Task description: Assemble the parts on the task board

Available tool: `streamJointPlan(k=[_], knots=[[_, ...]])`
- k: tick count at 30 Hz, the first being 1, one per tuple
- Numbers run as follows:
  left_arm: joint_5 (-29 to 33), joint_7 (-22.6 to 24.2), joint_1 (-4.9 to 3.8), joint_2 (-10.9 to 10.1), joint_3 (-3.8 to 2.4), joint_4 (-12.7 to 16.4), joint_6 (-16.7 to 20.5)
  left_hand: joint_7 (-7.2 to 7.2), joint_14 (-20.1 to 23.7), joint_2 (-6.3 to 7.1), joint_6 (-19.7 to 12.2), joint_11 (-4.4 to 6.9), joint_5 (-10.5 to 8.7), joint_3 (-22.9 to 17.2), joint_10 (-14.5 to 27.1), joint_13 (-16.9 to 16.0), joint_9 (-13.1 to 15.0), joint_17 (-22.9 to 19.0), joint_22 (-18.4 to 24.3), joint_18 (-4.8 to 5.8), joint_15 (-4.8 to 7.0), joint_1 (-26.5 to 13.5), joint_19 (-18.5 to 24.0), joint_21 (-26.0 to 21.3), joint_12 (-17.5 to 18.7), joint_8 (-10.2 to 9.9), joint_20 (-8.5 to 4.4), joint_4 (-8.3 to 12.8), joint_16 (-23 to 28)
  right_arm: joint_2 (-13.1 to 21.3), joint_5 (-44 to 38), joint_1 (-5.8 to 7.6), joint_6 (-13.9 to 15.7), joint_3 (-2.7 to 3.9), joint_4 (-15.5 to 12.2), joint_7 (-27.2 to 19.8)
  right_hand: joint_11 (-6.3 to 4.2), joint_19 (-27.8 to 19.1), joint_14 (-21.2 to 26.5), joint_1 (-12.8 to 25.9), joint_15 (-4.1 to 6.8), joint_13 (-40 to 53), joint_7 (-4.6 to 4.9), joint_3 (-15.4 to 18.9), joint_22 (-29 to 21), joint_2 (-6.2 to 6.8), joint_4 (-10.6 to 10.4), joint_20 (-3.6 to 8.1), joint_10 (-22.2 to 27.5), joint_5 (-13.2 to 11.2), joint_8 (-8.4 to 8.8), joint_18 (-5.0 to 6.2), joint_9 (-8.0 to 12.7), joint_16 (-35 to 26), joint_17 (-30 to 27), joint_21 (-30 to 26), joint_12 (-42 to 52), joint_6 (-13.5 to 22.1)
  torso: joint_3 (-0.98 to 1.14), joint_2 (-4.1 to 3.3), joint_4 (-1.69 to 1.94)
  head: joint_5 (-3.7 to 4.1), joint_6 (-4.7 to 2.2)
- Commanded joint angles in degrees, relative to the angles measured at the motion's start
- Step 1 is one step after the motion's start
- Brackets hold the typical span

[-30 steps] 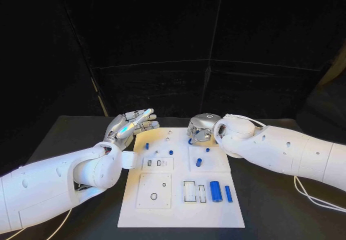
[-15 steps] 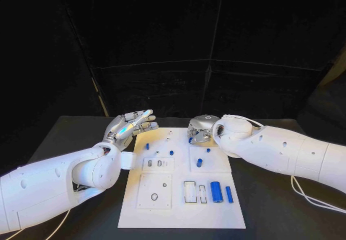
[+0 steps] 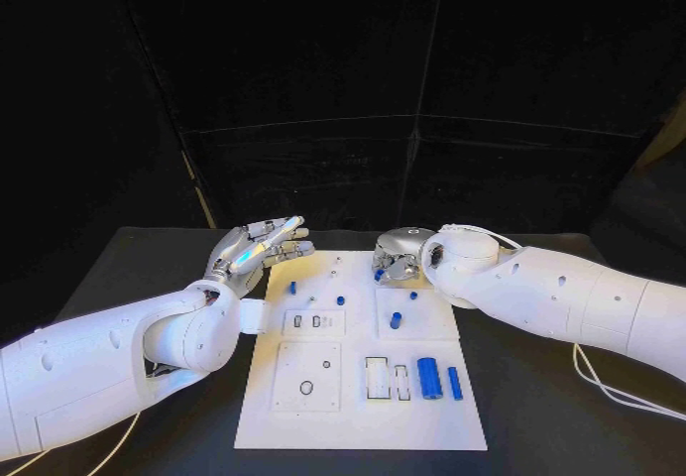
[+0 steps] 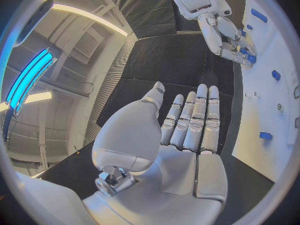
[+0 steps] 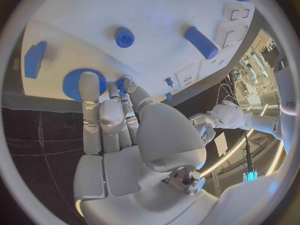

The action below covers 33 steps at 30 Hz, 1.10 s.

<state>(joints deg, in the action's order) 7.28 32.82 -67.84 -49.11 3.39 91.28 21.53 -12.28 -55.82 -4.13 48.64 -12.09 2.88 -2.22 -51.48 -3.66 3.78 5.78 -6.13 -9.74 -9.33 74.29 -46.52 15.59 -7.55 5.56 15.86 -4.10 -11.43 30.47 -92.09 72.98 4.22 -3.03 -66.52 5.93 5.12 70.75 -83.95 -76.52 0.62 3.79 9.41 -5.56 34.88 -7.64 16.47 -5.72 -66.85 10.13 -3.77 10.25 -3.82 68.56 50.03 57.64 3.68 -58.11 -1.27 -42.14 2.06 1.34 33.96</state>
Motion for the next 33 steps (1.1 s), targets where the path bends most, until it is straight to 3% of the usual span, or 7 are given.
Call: streamJointPlan(k=[1, 9, 19, 24, 33], knots=[[-0.1, -0.1, -0.1, 0.1, -0.04, 0.0, -1.0, -3.06, -0.2, -0.25, -0.2, -0.21, 0.2, 0.1, 0.3, 0.1, -0.1, -0.1, 0.1, -0.7, -0.17, 0.5, -0.4, 0.1, 0.4, -0.3, -0.18, 0.4, 0.3, -0.2, 0.9, 0.1, -1.3, -0.03, 0.3, -0.6, 0.01, -0.4, -0.7, 0.4, -0.48, 0.0, -0.11, -0.2, 0.0, 0.09, 0.0, 0.07, -0.3, -0.2, -0.1, -0.91, 0.0, 0.1, 0.1, 0.2, 0.1, -0.4, 0.0, -0.07, 0.07, 0.05, 0.06], [-0.1, -0.1, -0.16, 0.1, -0.04, 0.0, -1.1, -3.06, -0.2, -0.31, -0.3, -0.22, 0.2, 0.0, 0.3, 0.1, -0.1, -0.1, 0.1, -0.7, -0.18, 0.6, -0.4, 0.1, 0.4, -0.3, -0.18, 0.4, 0.4, -0.5, 1.2, 0.09, -0.9, -0.05, 0.7, -1.1, 0.04, -0.7, -0.7, 0.8, -0.52, 0.0, -0.08, -1.9, 0.7, 0.35, -0.1, -0.02, -0.5, -0.3, -0.13, -0.95, 0.0, 0.7, 0.5, 1.0, 0.1, -0.8, -0.04, -0.24, 0.04, 0.01, 0.06], [-0.1, -0.2, -0.2, 0.0, -0.04, -0.1, -1.2, -3.07, -0.2, -0.41, -0.3, -0.22, 0.2, 0.0, 0.3, 0.0, -0.1, -0.1, 0.1, -0.7, -0.19, 0.7, -0.4, 0.1, 0.4, -0.3, -0.17, 0.5, 0.4, 0.9, 3.7, 0.08, 9.2, -0.02, -2.0, -3.5, -0.36, 0.5, -0.7, 1.7, -0.27, 0.1, -0.25, -5.0, 5.0, 0.59, -0.3, 0.15, -2.5, -0.2, -0.64, -1.5, -0.2, 1.8, 1.3, 4.3, 0.6, -2.9, -0.06, -0.23, 0.04, -0.16, 0.12], [-0.1, -0.3, -0.21, 0.0, -0.04, -0.2, -1.2, -3.07, -0.2, -0.41, -0.3, -0.22, 0.2, 0.0, 0.3, 0.0, -0.1, -0.1, 0.1, -0.7, -0.19, 0.7, -0.4, 0.1, 0.4, -0.3, -0.17, 0.5, 0.4, 1.0, 4.3, 0.09, 12.3, 0.02, -3.0, -3.5, -0.37, 0.4, -0.6, 1.9, -0.26, 0.1, -0.26, -5.7, 5.2, 0.78, -0.3, 0.18, -2.6, -0.1, -0.56, -1.53, -0.2, 2.0, 1.4, 4.7, 0.5, -3.1, -0.07, -0.3, 0.13, -0.21, -0.01], [-0.1, -0.3, -0.22, 0.1, -0.04, -0.4, -1.2, -3.07, -0.2, -0.41, -0.3, -0.22, 0.2, 0.0, 0.3, 0.0, -0.1, -0.1, 0.1, -0.7, -0.19, 0.7, -0.4, 0.1, 0.4, -0.3, -0.17, 0.5, 0.4, -2.4, 4.5, 0.13, 13.6, 0.05, 0.9, -2.5, -0.32, 0.4, -0.6, 2.5, -0.31, 0.0, -0.21, -6.9, 5.8, 1.26, -0.4, 0.13, -2.5, -0.3, -0.31, -1.61, -0.1, 2.3, 1.5, 5.3, 0.2, -3.1, -0.07, -0.44, 0.32, -0.36, 0.07]])
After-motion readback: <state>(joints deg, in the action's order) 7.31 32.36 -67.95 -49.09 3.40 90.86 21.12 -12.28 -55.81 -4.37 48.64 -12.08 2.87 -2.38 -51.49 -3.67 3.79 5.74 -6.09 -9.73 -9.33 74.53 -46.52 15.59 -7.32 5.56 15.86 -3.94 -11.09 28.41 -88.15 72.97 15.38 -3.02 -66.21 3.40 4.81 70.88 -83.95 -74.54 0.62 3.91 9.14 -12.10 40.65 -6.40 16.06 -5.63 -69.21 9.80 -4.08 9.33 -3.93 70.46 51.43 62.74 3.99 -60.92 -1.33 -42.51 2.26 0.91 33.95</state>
